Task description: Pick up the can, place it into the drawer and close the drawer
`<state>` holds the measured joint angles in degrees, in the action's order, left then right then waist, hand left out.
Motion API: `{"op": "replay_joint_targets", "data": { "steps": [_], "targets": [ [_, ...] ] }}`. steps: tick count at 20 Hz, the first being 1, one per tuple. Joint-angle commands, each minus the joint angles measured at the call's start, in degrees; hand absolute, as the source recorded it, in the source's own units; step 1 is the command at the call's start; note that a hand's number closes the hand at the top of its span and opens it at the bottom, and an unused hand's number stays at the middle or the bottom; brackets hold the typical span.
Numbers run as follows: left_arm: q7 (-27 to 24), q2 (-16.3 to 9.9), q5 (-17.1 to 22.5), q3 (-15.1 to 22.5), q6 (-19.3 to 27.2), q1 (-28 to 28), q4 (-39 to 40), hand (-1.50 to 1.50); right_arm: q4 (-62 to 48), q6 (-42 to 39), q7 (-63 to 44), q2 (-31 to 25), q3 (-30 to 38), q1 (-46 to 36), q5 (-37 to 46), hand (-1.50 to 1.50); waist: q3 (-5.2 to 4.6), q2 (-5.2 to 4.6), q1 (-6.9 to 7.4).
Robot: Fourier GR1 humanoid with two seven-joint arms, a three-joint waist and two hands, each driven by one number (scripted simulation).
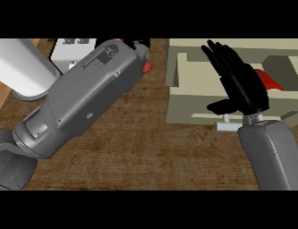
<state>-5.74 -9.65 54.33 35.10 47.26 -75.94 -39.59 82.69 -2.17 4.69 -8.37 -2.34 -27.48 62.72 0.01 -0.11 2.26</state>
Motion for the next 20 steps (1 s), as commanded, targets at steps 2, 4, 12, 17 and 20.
{"op": "replay_joint_targets", "data": {
  "steps": [2,4,12,17,20],
  "targets": [
    [1.6,-2.6,-1.4,-0.3,1.0,4.0,-6.1,-1.5,-16.4,8.0,0.6,1.6,0.9,-6.5,4.3,-1.5,0.01,-0.02,0.37],
    [4.5,-6.0,-2.4,-0.1,0.9,2.9,-6.2,-1.5,-21.0,10.5,-0.7,2.6,1.1,-9.3,6.3,-1.5,0.03,-0.05,0.25],
    [7.2,-10.7,-4.2,-0.3,0.4,8.4,-15.4,-1.5,-40.1,23.3,1.5,1.1,4.9,-17.1,10.0,-1.5,0.04,-0.33,0.84],
    [6.9,-10.2,-5.2,-2.2,1.4,8.9,-15.9,-1.5,-48.5,30.7,2.5,1.2,7.1,-20.5,10.7,-1.5,0.07,-0.8,0.61],
    [10.7,-13.1,-5.7,-1.5,0.8,8.4,-17.5,-1.5,-51.9,34.8,3.3,1.6,8.0,-20.4,10.9,-1.5,0.11,-0.7,0.76]
  ]
}}
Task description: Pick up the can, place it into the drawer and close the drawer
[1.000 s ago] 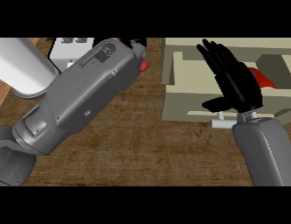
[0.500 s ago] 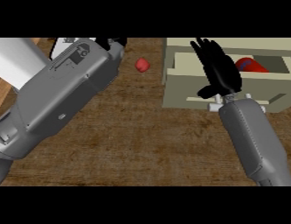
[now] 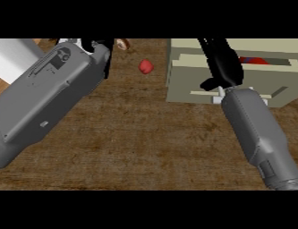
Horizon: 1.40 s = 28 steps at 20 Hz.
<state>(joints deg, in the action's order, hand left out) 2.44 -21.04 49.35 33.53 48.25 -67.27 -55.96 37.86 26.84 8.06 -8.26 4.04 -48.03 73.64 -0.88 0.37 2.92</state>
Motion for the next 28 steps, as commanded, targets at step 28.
{"op": "replay_joint_targets", "data": {
  "steps": [28],
  "targets": [
    [7.2,-5.5,-3.9,-0.6,1.0,5.1,-14.9,-1.5,-26.3,3.3,7.1,-4.2,13.9,-23.0,-6.7,-1.5,1.16,-2.2,4.0]
  ]
}}
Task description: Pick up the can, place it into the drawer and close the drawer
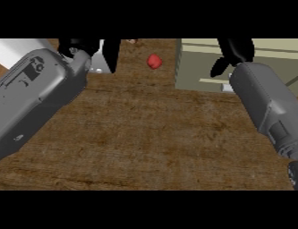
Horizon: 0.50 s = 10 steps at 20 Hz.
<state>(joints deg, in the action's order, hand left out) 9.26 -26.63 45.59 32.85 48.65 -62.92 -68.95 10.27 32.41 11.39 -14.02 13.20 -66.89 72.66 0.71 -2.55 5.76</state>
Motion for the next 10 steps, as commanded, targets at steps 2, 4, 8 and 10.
{"op": "replay_joint_targets", "data": {
  "steps": [2,4,8,10],
  "targets": [
    [1.0,-0.1,-0.1,0.1,0.4,0.5,-1.4,-1.5,1.3,-3.8,3.7,4.1,9.1,-4.9,-10.4,-1.5,-0.34,0.65,1.35],
    [0.6,-1.3,-0.3,-0.5,-0.6,0.3,-1.2,-1.5,1.3,-6.5,6.1,3.9,13.5,-5.1,-15.0,-1.5,-0.26,0.49,1.26],
    [1.5,-1.9,-0.6,0.0,0.0,1.6,-1.8,-1.5,1.7,-9.9,10.6,3.0,19.5,-5.1,-21.2,-1.5,-0.31,0.79,0.63],
    [0.6,-1.9,-0.7,-0.1,-0.8,3.9,-2.6,-1.5,1.6,-11.3,11.2,2.8,20.4,-5.8,-22.1,-1.5,-0.51,0.89,0.04]
  ]
}}
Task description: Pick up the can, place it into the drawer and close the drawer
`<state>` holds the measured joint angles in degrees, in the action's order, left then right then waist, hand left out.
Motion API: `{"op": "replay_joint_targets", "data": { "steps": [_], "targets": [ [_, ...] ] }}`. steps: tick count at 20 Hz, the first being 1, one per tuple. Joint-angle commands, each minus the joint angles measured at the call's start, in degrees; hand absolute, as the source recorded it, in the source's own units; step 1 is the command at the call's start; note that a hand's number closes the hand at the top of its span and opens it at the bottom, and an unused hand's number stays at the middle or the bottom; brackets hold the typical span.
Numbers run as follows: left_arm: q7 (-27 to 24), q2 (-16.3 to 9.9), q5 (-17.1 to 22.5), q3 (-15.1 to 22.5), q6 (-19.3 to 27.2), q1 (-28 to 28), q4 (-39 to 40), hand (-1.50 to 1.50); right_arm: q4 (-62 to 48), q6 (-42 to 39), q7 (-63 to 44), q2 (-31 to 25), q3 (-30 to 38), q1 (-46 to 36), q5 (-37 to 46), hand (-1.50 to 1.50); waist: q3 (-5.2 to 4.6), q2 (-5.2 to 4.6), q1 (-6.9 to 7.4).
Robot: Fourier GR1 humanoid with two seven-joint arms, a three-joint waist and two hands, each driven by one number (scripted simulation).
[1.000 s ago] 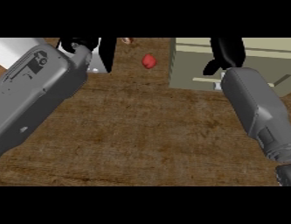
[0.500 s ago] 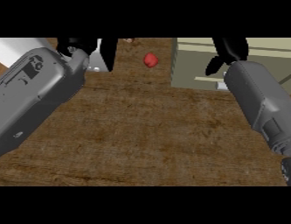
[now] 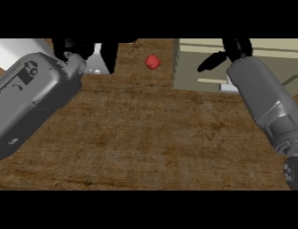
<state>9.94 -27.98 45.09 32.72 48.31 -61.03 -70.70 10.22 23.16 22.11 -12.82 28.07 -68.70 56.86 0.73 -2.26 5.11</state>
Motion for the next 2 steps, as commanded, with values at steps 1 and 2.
{"op": "replay_joint_targets", "data": {
  "steps": [1,2],
  "targets": [
    [0.3,-0.3,-0.1,-0.7,-0.2,0.4,-0.8,-1.5,1.4,-2.7,1.1,1.7,5.7,-4.7,-6.4,-1.5,-0.51,0.27,1.0],
    [-0.9,1.2,-0.6,-0.4,0.6,1.2,-0.9,-1.5,1.4,-2.8,2.4,1.0,6.2,-3.9,-7.0,-1.5,-0.52,0.12,0.59]
  ]
}}
